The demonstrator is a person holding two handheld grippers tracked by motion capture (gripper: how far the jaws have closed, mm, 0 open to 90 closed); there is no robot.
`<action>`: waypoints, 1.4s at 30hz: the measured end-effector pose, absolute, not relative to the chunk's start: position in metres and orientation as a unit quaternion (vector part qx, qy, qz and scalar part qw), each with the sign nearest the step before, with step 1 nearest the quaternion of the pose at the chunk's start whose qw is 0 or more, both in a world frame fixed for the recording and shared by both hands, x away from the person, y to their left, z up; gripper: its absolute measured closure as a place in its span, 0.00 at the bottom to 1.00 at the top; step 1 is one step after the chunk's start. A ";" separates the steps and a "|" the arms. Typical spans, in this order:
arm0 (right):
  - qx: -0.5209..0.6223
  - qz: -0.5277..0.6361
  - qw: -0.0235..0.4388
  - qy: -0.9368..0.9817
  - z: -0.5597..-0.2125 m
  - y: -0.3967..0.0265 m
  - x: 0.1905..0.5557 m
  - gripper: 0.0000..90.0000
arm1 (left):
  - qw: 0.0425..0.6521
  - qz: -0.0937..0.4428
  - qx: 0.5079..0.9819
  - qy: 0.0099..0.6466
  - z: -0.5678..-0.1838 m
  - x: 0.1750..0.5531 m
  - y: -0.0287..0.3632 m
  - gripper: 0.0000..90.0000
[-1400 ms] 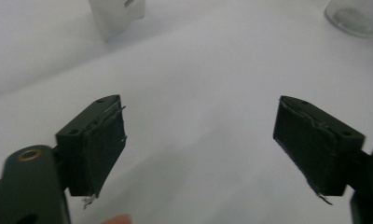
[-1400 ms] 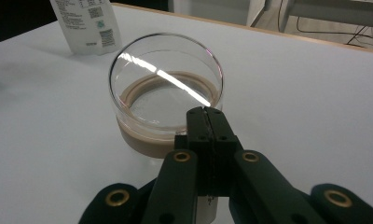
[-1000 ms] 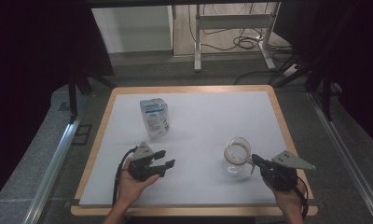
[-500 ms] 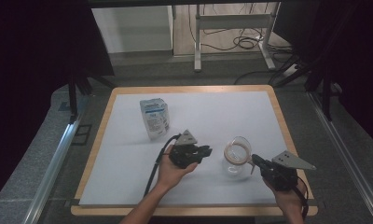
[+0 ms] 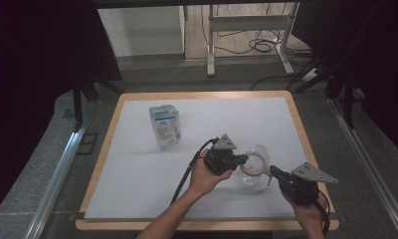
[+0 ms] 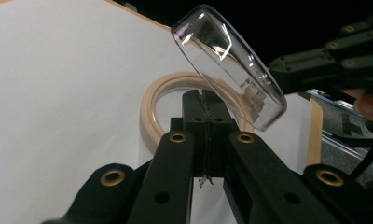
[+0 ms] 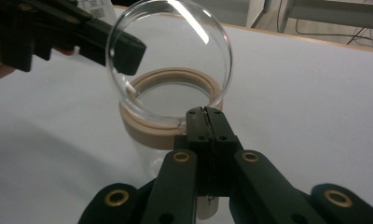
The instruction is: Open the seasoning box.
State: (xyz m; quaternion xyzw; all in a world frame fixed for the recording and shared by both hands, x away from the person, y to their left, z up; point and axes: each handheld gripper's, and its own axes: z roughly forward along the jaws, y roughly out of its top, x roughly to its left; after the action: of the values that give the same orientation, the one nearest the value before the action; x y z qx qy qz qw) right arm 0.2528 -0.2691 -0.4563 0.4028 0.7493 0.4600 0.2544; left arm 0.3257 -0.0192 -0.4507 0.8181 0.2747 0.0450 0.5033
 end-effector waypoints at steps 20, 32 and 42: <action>0.378 0.462 0.195 0.778 -0.501 -0.255 0.212 0.64 | 0.491 0.051 0.838 0.234 -0.430 0.314 -0.056 1.00; 0.380 0.465 0.195 0.775 -0.504 -0.253 0.213 0.61 | 0.490 0.057 0.843 0.214 -0.425 0.302 -0.062 1.00; 0.358 0.483 0.197 0.774 -0.508 -0.227 0.209 0.50 | 0.507 0.060 0.818 0.264 -0.424 0.301 0.025 0.61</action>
State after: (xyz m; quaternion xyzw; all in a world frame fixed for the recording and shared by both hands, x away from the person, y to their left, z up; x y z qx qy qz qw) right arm 0.2093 -0.2274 -0.5080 0.3583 0.7743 0.4832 0.1966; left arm 0.3008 0.0245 -0.4244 0.8181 0.2639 0.0599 0.5074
